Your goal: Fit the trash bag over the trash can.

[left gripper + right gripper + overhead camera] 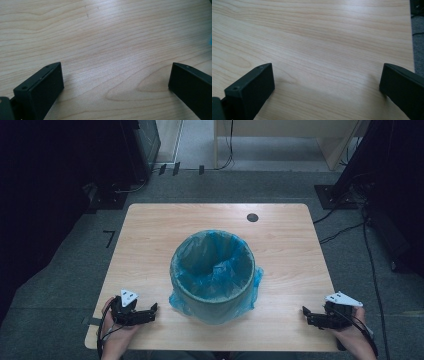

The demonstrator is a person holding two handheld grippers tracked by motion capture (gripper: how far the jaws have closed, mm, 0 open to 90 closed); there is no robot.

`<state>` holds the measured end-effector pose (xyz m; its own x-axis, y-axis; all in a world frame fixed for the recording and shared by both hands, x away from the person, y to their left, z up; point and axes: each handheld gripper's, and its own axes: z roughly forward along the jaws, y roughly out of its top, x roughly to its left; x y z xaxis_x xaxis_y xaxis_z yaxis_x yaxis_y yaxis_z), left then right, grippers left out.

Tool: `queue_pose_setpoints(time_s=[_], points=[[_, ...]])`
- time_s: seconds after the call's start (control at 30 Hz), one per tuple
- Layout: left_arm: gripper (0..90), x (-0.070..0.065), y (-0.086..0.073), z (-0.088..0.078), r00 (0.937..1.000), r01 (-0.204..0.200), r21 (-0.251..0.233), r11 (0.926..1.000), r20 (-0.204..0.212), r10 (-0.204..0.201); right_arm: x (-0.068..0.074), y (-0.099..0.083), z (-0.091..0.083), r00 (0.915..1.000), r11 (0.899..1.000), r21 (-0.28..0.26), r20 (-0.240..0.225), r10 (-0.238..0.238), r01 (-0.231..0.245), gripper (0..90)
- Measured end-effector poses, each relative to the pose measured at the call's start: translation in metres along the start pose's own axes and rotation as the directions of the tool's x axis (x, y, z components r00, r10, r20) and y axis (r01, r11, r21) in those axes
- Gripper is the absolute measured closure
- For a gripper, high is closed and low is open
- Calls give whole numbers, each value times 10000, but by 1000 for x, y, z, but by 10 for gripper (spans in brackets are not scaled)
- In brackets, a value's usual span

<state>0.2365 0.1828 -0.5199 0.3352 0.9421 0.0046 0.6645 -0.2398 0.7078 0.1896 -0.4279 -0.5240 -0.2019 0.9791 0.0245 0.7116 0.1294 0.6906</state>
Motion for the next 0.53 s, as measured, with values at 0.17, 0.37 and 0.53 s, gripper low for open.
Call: queue_pose_setpoints(time_s=[0.17,0.37,0.53], points=[[0,0,0,0,10000,9,-6,10000,4,-9,-6,-8,-5,9997,9994,-263,105,222,-219,0],[0,0,0,0,10000,4,-8,10000,3,-4,-14,-14,-10,9981,9986,-262,388,473,-463,0],[0,0,0,0,10000,-2,-7,10000,1,2,-13,-14,-11,9982,9987,-250,397,444,-434,0]])
